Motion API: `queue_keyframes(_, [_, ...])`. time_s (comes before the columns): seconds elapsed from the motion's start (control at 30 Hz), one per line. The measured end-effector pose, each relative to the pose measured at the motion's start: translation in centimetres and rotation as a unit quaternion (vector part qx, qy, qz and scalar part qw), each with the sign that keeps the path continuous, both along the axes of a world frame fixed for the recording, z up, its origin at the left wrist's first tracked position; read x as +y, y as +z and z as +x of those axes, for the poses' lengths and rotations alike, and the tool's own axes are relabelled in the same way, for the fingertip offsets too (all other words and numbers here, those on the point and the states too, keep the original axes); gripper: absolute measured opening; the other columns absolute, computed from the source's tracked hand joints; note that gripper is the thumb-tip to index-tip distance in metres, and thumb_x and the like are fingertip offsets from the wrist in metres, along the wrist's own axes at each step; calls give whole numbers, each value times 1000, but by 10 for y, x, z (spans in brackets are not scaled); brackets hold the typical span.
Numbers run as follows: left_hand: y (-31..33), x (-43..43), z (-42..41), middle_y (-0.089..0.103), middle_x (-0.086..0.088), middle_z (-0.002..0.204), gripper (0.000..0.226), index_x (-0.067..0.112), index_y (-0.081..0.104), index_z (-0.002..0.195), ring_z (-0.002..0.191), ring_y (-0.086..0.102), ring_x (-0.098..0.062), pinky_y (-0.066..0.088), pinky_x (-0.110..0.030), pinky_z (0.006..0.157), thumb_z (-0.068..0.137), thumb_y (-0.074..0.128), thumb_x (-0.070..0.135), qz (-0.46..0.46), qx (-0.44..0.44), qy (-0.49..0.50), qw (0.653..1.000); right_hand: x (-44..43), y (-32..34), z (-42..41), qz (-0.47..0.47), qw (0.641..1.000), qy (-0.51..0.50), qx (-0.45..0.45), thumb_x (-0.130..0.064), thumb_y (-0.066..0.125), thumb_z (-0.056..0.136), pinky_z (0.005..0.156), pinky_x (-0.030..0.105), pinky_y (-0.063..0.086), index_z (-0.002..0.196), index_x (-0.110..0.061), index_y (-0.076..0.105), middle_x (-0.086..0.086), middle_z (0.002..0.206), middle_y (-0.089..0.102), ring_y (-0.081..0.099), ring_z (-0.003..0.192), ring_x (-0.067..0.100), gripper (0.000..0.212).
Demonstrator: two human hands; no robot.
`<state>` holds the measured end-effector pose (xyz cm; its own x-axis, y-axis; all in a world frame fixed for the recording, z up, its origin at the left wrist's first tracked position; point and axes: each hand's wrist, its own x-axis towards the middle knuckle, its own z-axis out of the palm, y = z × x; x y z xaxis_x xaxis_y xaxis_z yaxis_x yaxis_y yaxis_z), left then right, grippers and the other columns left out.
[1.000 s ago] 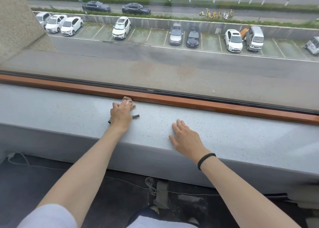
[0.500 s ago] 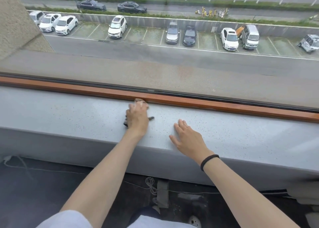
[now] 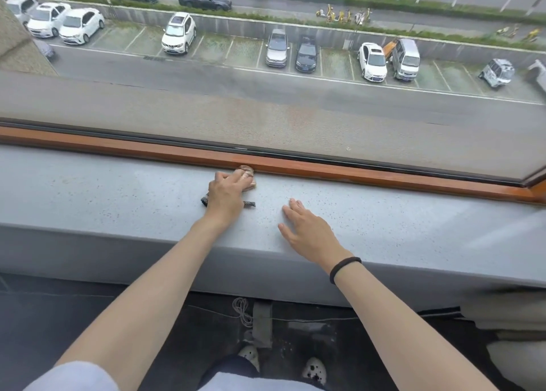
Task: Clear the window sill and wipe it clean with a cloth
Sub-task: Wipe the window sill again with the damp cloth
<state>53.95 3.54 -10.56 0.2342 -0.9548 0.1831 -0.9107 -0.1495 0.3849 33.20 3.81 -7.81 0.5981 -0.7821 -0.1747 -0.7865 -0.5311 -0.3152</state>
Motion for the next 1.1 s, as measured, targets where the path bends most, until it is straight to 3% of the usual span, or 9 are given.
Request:
queue_keyframes(0.13, [0, -13, -62, 61, 2, 127, 31, 18, 71, 110, 98, 49, -40, 43, -43, 85, 85, 55, 8, -7, 46, -172, 984, 0, 3, -2, 8, 998, -16, -52, -29, 40, 97, 98, 38, 43, 138, -17, 39, 1, 155, 23, 36, 135, 22, 43])
queue_keyframes(0.23, [1, -18, -53, 51, 7, 138, 36, 23, 63, 123, 110, 40, -28, 32, -36, 100, 90, 55, 9, 59, 90, -197, 975, 1, 5, -1, 8, 998, -13, -53, -19, 41, 95, 99, 35, 41, 139, -17, 41, 2, 153, 29, 37, 134, 23, 44])
queue_keyframes(0.3, [-1, -8, -32, 50, 9, 138, 48, 25, 61, 125, 108, 39, -22, 30, -33, 102, 86, 55, -3, 80, 114, -195, 971, -1, 7, -1, 17, 999, -14, -34, -16, 41, 95, 105, 33, 33, 139, -13, 42, 3, 154, 28, 28, 140, 21, 44])
queue_keyframes(0.4, [-3, 16, 1, 58, 7, 130, 53, 22, 67, 117, 104, 44, -25, 37, -40, 97, 82, 46, -14, 15, 147, -120, 982, -1, 9, 0, 28, 999, -15, -29, -13, 40, 95, 106, 33, 32, 131, -6, 48, 5, 155, 26, 23, 143, 18, 37])
queue_keyframes(0.53, [3, 12, 9, 56, 6, 132, 52, 21, 67, 117, 111, 43, -30, 34, -33, 97, 85, 40, -11, -10, 145, -2, 989, -3, 15, -3, 57, 997, -22, -43, -11, 41, 95, 102, 34, 34, 119, 4, 53, 16, 143, 40, 35, 135, 26, 31])
queue_keyframes(0.6, [7, -2, -9, 53, 8, 136, 52, 23, 64, 121, 112, 41, -29, 34, -32, 97, 86, 41, -8, 19, 105, -24, 994, 0, 17, -11, 49, 996, -39, -65, -10, 43, 95, 101, 31, 34, 119, 5, 56, 17, 134, 48, 45, 125, 28, 31])
queue_keyframes(0.7, [8, -21, -37, 52, 9, 135, 52, 25, 61, 124, 112, 41, -26, 30, -28, 92, 87, 41, -6, 32, 76, -58, 995, 7, 12, -33, 0, 994, -75, -83, -13, 42, 97, 100, 27, 36, 121, -2, 59, 10, 137, 47, 41, 128, 20, 31])
queue_keyframes(0.87, [5, -37, -63, 57, 6, 129, 46, 24, 65, 119, 109, 42, -30, 32, -31, 92, 90, 42, -4, 28, 111, -89, 989, 13, 6, -72, -46, 985, -134, -99, -12, 42, 96, 95, 26, 43, 123, -7, 59, 4, 134, 50, 44, 126, 15, 32])
queue_keyframes(1.1, [4, -29, -120, 50, -12, 128, 59, 27, 41, 141, 123, 35, -27, 28, -31, 108, 91, 33, -2, 92, 217, -120, 964, 27, -7, -101, -81, 971, -186, -126, -1, 45, 91, 89, 27, 44, 119, -2, 60, 8, 127, 54, 46, 122, 22, 31])
